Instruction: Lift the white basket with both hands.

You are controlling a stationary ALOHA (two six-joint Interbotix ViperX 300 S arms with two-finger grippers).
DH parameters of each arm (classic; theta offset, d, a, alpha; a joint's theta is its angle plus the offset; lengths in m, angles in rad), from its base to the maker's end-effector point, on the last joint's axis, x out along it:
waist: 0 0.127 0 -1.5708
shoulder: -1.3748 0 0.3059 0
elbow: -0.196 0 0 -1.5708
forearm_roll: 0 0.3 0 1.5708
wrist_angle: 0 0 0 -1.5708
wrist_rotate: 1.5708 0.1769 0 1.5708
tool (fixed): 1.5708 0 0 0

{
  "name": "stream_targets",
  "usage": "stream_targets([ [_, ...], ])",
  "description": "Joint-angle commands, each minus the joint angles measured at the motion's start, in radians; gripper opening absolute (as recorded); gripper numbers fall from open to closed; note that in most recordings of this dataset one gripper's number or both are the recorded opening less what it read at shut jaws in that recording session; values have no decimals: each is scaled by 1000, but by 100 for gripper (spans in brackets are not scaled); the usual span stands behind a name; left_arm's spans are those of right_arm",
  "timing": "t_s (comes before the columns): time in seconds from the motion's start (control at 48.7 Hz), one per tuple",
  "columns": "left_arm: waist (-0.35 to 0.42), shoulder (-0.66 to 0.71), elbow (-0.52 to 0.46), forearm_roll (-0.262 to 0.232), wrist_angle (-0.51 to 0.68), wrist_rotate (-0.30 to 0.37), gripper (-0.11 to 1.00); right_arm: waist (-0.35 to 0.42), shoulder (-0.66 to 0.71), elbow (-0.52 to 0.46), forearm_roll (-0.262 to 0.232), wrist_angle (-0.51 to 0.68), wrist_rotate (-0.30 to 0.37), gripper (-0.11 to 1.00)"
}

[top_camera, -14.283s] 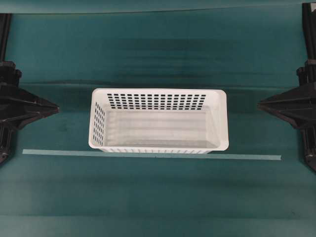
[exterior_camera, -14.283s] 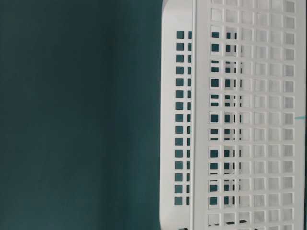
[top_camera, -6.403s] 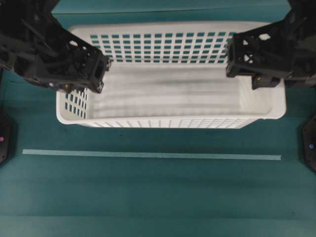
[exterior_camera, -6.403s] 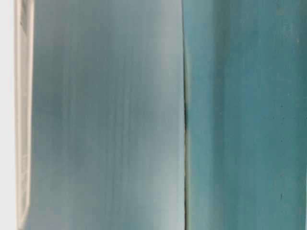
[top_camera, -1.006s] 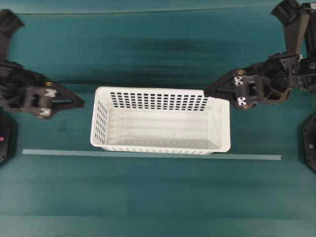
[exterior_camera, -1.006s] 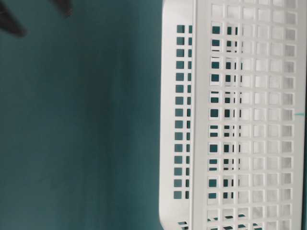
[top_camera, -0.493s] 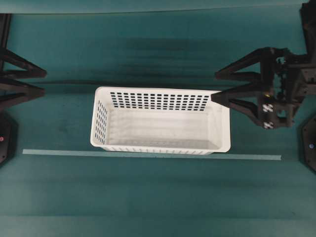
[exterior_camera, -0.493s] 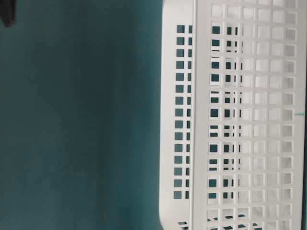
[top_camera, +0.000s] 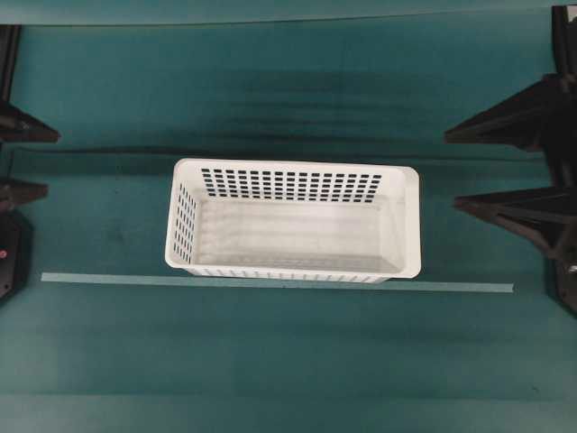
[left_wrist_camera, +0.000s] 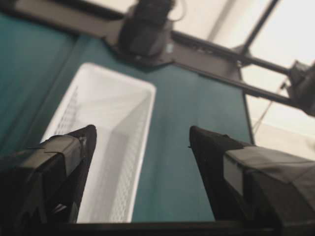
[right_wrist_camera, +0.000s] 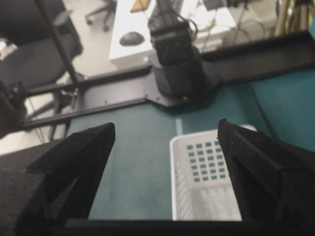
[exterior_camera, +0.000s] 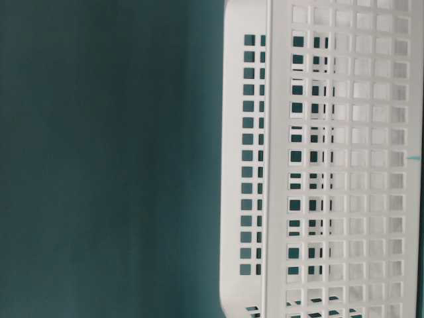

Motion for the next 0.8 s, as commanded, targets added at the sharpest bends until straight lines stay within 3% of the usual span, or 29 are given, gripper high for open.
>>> stream_targets([
  [0.0, -15, 11, -12, 3, -25, 32, 83, 5, -25, 5, -2, -11, -2, 90],
  [0.349, -18, -5, -8, 3, -75, 55, 83, 18, -124, 40, -2, -12, -2, 90],
  [0.78, -18, -6, 5, 3, -77, 51, 83, 23, -137, 57, -2, -15, -2, 90],
])
